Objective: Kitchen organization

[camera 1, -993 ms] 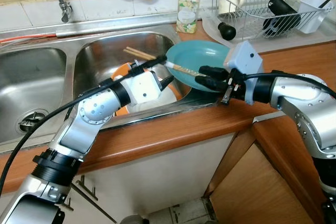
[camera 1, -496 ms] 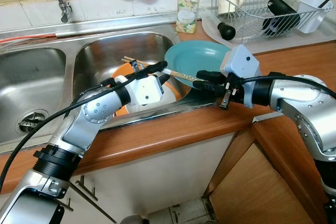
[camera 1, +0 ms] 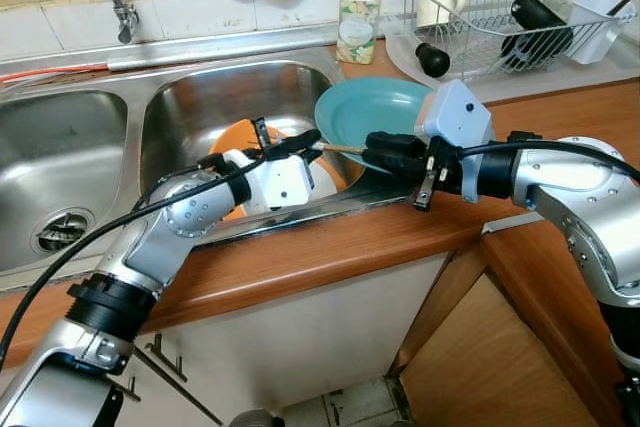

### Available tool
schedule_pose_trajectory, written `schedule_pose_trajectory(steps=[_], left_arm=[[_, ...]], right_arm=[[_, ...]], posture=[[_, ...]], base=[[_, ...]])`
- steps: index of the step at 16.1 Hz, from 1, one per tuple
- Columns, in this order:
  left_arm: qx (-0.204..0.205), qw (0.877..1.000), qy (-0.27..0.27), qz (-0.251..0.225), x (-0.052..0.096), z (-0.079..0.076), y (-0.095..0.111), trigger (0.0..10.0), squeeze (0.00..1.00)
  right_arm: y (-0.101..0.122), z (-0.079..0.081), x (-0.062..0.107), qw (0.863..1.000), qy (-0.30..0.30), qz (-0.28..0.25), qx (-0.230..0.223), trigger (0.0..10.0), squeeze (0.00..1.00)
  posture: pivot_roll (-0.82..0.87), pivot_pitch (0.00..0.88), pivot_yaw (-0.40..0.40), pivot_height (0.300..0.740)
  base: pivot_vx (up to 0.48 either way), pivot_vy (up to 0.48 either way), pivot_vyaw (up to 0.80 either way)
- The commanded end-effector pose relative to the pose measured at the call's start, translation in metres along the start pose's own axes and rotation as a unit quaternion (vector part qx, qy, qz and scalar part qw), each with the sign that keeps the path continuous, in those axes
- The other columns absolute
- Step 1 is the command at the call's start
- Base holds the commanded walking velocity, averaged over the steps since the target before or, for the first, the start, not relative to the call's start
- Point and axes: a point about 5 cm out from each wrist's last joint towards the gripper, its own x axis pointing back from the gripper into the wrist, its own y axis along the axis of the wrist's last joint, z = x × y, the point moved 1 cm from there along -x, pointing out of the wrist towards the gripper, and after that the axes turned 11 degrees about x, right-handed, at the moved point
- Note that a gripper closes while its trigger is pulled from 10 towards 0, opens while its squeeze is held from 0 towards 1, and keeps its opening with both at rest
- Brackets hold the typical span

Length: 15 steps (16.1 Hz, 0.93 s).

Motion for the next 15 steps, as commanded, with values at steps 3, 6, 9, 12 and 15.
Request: schedule_pose_trajectory(steps=[3,6,9,12,15], left_arm=[[-0.013,0.999,0.027,0.012,0.004,0.016,-0.004,0.0,0.0],[-0.014,0.994,0.05,0.094,0.021,0.033,-0.034,0.0,0.0],[0.0,0.983,0.07,0.171,0.037,0.043,-0.059,0.0,0.0],[0.041,0.96,0.084,0.262,0.049,0.048,-0.088,0.0,0.0],[0.082,0.944,0.075,0.311,0.046,0.045,-0.103,2.9,0.0]], right_arm=[[0.007,-0.004,-0.001,1.0,-0.013,-0.014,-0.004,10.0,1.0],[0.007,-0.006,0.001,0.999,-0.034,-0.012,0.004,10.0,0.0],[0.007,0.001,-0.002,0.999,-0.031,-0.016,-0.007,10.0,0.0],[0.009,0.017,-0.01,0.999,-0.012,-0.027,-0.024,10.0,0.0],[0.013,0.031,-0.02,0.998,-0.001,-0.041,-0.039,10.0,0.0]], posture=[[-0.05,0.0,0.05,0.74],[-0.05,0.0,0.052,0.74],[-0.05,0.0,0.055,0.74],[-0.05,0.0,0.059,0.74],[-0.04,0.0,0.062,0.74]], base=[[0.0,0.0,0.0],[0.0,0.0,0.0],[0.0,0.0,0.0],[0.0,0.0,0.0],[0.0,0.0,0.0]])
